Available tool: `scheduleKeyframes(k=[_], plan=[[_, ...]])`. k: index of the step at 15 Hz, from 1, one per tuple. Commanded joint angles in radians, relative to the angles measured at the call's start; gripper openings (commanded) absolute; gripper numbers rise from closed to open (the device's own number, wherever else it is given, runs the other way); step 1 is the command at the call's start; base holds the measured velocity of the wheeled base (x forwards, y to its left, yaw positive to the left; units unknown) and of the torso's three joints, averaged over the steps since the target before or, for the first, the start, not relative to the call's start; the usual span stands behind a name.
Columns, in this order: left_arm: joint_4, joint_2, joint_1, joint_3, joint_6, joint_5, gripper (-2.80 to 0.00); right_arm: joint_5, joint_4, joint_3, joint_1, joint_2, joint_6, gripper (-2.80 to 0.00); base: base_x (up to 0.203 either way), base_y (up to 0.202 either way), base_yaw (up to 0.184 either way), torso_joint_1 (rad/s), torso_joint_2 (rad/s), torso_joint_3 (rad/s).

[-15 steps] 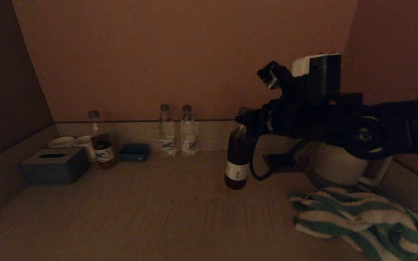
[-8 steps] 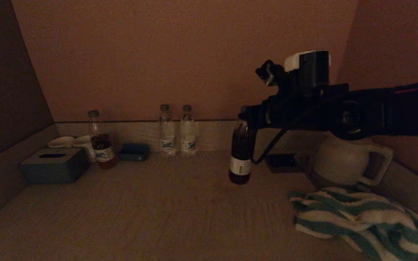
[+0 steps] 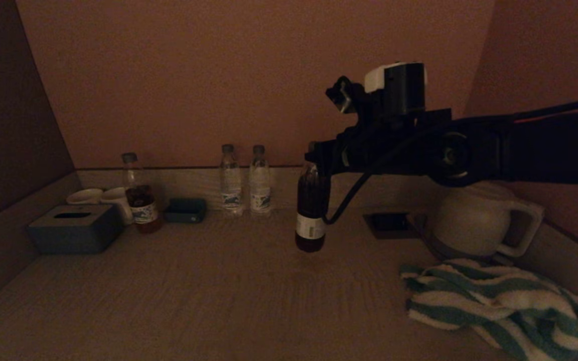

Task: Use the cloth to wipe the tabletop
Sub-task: Place the bottle at the back of the table

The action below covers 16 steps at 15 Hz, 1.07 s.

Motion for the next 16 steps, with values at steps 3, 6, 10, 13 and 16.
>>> scheduleKeyframes(k=[3, 6, 10, 13, 16], plan=[[0.0, 0.001, 0.0, 0.0, 0.0, 0.0, -2.8, 0.001, 0.085, -0.167, 0.047, 0.091, -0.001, -2.8, 0.0, 0.0, 0.0, 0.0, 0.0, 0.0], [0.0, 0.001, -0.001, 0.0, 0.0, 0.0, -2.8, 0.001, 0.126, -0.289, 0.085, 0.166, -0.005, -2.8, 0.0, 0.0, 0.0, 0.0, 0.0, 0.0], [0.0, 0.001, 0.001, 0.0, 0.0, 0.0, -2.8, 0.006, 0.129, -0.326, 0.152, 0.209, -0.045, -2.8, 0.0, 0.0, 0.0, 0.0, 0.0, 0.0], [0.0, 0.001, 0.001, 0.0, 0.0, 0.0, -2.8, 0.007, 0.105, -0.326, 0.183, 0.214, -0.048, -2.8, 0.0, 0.0, 0.0, 0.0, 0.0, 0.0], [0.0, 0.001, -0.001, 0.0, 0.0, 0.0, -2.8, 0.01, 0.097, -0.326, 0.195, 0.217, -0.05, -2.8, 0.0, 0.0, 0.0, 0.0, 0.0, 0.0]])
